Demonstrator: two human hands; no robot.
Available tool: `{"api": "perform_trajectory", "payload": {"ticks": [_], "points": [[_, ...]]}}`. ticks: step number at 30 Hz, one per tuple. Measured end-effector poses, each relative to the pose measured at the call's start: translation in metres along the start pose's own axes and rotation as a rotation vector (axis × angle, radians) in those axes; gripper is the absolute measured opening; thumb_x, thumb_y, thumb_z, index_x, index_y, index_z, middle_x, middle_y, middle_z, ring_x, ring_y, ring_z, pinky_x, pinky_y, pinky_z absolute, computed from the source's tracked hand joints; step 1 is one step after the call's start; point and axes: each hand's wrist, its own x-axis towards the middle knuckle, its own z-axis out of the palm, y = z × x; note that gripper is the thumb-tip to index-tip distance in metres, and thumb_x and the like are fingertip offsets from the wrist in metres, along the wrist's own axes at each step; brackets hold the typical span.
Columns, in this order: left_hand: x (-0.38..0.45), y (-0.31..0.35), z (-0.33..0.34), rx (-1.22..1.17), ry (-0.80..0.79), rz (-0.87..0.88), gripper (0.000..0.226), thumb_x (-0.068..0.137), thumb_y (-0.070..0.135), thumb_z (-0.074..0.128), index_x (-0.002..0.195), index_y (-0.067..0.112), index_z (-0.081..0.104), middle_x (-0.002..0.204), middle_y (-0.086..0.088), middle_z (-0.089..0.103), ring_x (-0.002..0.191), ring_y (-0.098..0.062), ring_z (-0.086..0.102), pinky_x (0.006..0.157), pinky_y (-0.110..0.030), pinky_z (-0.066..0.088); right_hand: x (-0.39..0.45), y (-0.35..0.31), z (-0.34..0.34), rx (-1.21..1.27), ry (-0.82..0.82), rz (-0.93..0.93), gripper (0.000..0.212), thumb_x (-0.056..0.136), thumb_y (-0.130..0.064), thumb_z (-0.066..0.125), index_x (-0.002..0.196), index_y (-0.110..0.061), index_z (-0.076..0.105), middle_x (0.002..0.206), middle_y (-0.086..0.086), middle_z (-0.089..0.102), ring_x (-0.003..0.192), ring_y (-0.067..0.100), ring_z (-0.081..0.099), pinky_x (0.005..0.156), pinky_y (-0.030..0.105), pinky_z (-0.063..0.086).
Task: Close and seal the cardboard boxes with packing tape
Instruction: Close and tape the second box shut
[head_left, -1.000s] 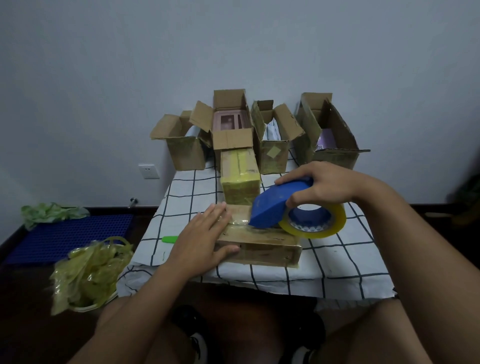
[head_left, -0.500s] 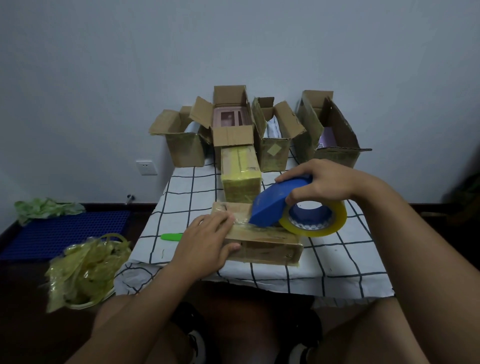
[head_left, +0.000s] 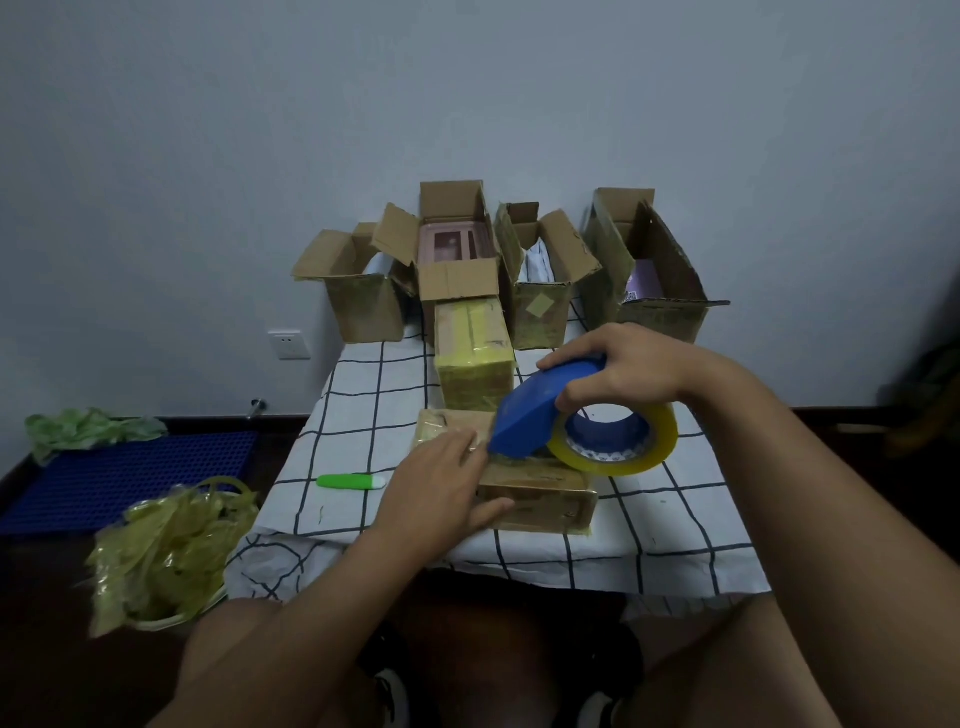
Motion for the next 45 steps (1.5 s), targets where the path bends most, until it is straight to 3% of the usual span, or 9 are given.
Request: {"api": "perform_trajectory", "payload": {"ticks": [3,6,10,22,27,30,34,39,45], "points": [[0.004,-0.003,0.002,-0.031,-0.007,0.050,0.086,0.089,0.071,0.042,0.155,0.022,0.019,0.161,0.001,0.021,0.147,-0.017,0.019,0.120,-0.032,0.017,0.003,0.000,0.000,-0.004,0.002,0.004,0.054,0.074,-0.052,0.065,0.126,-0.040,0.063,0.113,-0.015,0.058,0.095,0.007,0.058,0.080,0.024,0.043],[0.005,-0.003,0.003,-0.087,-0.039,0.049,0.089,0.090,0.068,0.045,0.156,0.020,0.010,0.163,0.001,0.013,0.150,-0.015,0.008,0.115,-0.026,0.000,0.002,0.001,0.000,0.013,0.005,0.002,0.054,0.072,-0.053,0.064,0.125,-0.041,0.063,0.114,-0.013,0.060,0.095,0.008,0.059,0.081,0.024,0.045],[0.004,-0.004,0.007,-0.027,-0.045,0.074,0.083,0.093,0.066,0.039,0.157,0.020,0.011,0.165,-0.001,0.007,0.151,-0.018,0.003,0.113,-0.026,-0.006,0.001,0.002,0.001,0.024,0.018,0.007,0.055,0.070,-0.055,0.062,0.124,-0.042,0.063,0.110,-0.018,0.059,0.094,0.007,0.059,0.081,0.024,0.043],[-0.002,-0.006,0.005,-0.056,-0.050,0.010,0.087,0.088,0.071,0.029,0.157,0.019,0.016,0.163,-0.002,0.014,0.150,-0.018,0.012,0.114,-0.028,-0.001,-0.017,0.012,-0.006,0.067,-0.012,-0.045,0.039,0.089,-0.037,0.071,0.127,-0.041,0.062,0.105,-0.019,0.058,0.089,0.007,0.059,0.078,0.022,0.040],[-0.003,-0.009,0.007,-0.054,-0.046,-0.062,0.089,0.084,0.074,0.018,0.154,0.020,0.026,0.162,-0.003,0.019,0.150,-0.020,0.016,0.112,-0.028,0.005,-0.039,0.040,-0.022,0.023,-0.019,0.031,0.046,0.077,-0.052,0.069,0.122,-0.047,0.063,0.106,-0.019,0.060,0.093,0.008,0.058,0.079,0.023,0.040],[0.001,-0.005,0.008,-0.033,-0.087,-0.043,0.089,0.081,0.074,0.012,0.155,0.024,0.024,0.162,-0.005,0.020,0.150,-0.021,0.016,0.115,-0.031,0.007,-0.051,0.054,-0.025,0.010,0.001,0.050,0.039,0.086,-0.039,0.073,0.124,-0.044,0.063,0.105,-0.023,0.059,0.094,0.007,0.058,0.080,0.023,0.040],[0.002,0.000,0.006,-0.024,-0.095,-0.034,0.068,0.088,0.071,0.023,0.152,0.046,0.018,0.162,-0.006,0.019,0.149,-0.025,0.017,0.118,-0.042,0.017,-0.054,0.061,-0.017,0.027,0.034,0.040,0.040,0.087,-0.033,0.072,0.124,-0.043,0.061,0.107,-0.026,0.056,0.096,0.004,0.057,0.079,0.017,0.039],[0.007,0.019,-0.004,0.006,-0.014,0.003,0.068,0.084,0.066,0.037,0.142,0.030,0.048,0.154,-0.004,0.038,0.141,-0.024,0.035,0.115,-0.043,0.027,-0.058,0.068,-0.011,0.055,0.027,0.041,0.043,0.088,-0.032,0.072,0.125,-0.046,0.057,0.109,-0.025,0.054,0.098,0.005,0.056,0.081,0.017,0.040],[0.021,0.043,0.000,0.046,-0.045,-0.039,0.082,0.082,0.083,0.035,0.145,0.030,0.032,0.144,0.001,0.040,0.131,-0.018,0.038,0.109,-0.035,0.030,-0.061,0.075,-0.005,0.098,0.036,0.053,0.045,0.088,-0.029,0.071,0.129,-0.043,0.058,0.111,-0.023,0.055,0.099,0.007,0.057,0.083,0.018,0.042]]}}
